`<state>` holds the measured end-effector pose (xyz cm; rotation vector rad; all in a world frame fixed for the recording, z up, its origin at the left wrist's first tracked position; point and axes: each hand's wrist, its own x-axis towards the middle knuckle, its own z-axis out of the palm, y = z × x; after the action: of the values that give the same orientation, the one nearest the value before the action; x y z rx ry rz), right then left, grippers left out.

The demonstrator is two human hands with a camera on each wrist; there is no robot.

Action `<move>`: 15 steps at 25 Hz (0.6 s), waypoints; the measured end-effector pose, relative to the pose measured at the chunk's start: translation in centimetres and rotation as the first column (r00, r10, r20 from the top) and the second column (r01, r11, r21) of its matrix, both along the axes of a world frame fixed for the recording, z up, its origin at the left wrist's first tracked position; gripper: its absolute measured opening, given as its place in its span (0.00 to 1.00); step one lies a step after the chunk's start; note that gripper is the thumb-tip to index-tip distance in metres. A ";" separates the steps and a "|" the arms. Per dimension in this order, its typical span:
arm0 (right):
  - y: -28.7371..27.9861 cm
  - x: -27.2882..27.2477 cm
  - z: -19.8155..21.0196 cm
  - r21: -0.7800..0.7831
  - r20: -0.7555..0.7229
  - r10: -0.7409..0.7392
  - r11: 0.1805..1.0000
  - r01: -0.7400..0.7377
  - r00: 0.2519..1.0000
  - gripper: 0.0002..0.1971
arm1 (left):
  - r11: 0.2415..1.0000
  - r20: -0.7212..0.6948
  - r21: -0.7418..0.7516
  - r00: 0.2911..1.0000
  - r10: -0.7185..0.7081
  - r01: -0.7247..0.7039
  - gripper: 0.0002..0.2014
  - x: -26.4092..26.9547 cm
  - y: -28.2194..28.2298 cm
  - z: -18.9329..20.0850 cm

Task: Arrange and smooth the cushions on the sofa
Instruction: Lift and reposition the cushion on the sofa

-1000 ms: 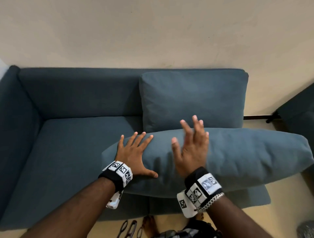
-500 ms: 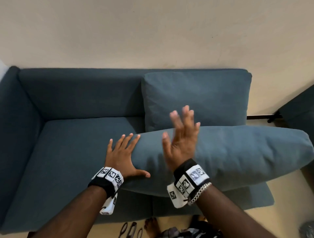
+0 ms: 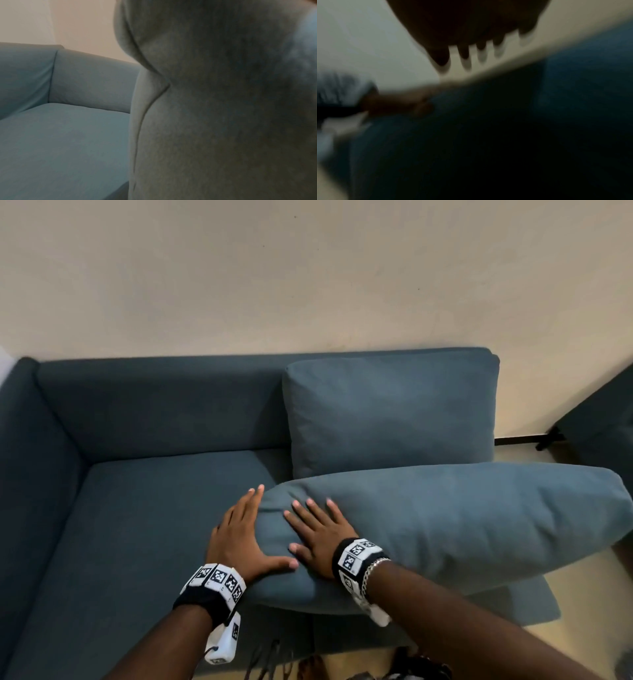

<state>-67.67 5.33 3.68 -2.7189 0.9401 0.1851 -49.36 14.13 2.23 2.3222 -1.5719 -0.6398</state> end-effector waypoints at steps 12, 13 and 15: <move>-0.3 1.4 -1.6 0.044 -0.125 0.020 0.999 -0.014 0.992 0.35 | 0.939 -0.557 -0.051 0.790 0.255 -0.340 0.73 1.6 4.9 -5.1; -0.7 1.8 -1.0 0.112 -0.116 0.005 0.994 0.008 0.993 0.35 | 0.941 -0.551 -0.039 0.793 0.260 -0.336 0.72 1.8 5.1 -5.3; -0.8 3.6 3.3 0.225 0.230 -0.105 0.973 0.053 0.968 0.33 | 0.935 -0.565 -0.016 0.774 0.285 -0.355 0.68 1.8 5.6 -5.4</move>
<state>-64.04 4.57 6.95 -2.4316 0.8988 -0.0544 -47.59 19.71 -3.15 1.9841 -0.8941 -0.9857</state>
